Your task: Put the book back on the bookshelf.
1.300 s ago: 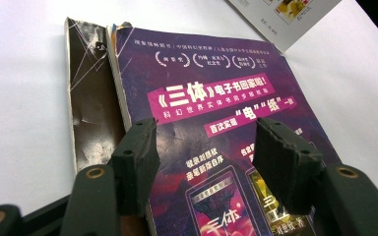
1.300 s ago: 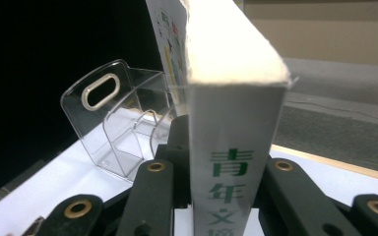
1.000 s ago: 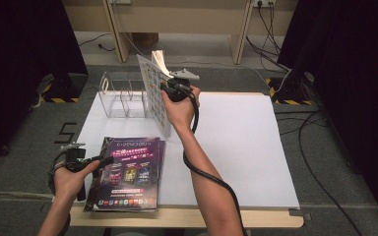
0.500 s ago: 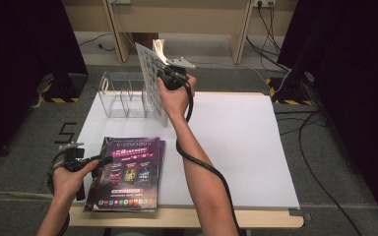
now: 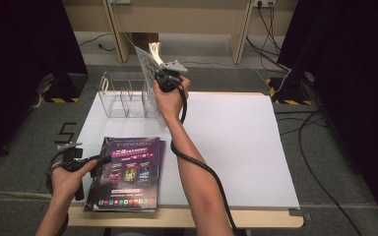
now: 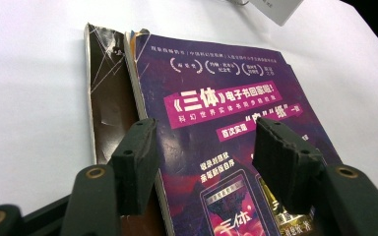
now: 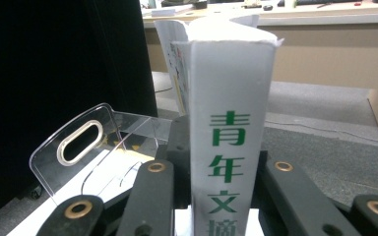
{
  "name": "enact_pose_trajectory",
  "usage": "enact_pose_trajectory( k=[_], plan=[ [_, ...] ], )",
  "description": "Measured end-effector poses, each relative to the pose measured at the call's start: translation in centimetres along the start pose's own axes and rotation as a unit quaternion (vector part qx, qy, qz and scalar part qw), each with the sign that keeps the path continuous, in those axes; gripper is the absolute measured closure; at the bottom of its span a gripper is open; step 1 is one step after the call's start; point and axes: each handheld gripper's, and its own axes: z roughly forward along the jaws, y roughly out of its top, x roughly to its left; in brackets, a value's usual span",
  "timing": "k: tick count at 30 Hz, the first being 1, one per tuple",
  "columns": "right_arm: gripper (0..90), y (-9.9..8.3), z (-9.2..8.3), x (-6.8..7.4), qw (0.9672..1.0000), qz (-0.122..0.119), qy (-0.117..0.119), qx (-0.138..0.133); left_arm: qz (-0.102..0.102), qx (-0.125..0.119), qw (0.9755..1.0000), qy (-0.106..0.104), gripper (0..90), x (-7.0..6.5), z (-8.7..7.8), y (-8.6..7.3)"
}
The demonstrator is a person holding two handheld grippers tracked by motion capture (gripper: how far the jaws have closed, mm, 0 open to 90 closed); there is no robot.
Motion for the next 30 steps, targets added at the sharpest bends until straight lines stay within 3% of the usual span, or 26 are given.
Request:
enact_pose_trajectory(
  k=[9, 14, 20, 30],
  plan=[
    [71.4, -1.4, -0.6, 0.2, 0.9996, -0.027, 0.002, 0.011, 0.004, 0.002, 1.0, 0.0, 41.7, -0.3, 0.1, 0.0],
    [66.0, -1.6, -1.1, 0.1, 0.9994, -0.021, 0.012, 0.023, 0.006, 0.004, 1.0, -0.001, 41.6, -0.4, 0.2, -0.1],
    [63.7, -1.9, -1.7, 0.2, 0.9996, -0.016, 0.017, 0.017, 0.006, 0.004, 1.0, -0.001, 41.6, -0.4, 0.2, -0.1],
    [62.6, -0.8, -2.6, 0.4, 0.9998, -0.015, 0.012, 0.007, 0.008, 0.004, 1.0, 0.0, 41.4, -0.6, 0.3, -0.1]
  ],
)
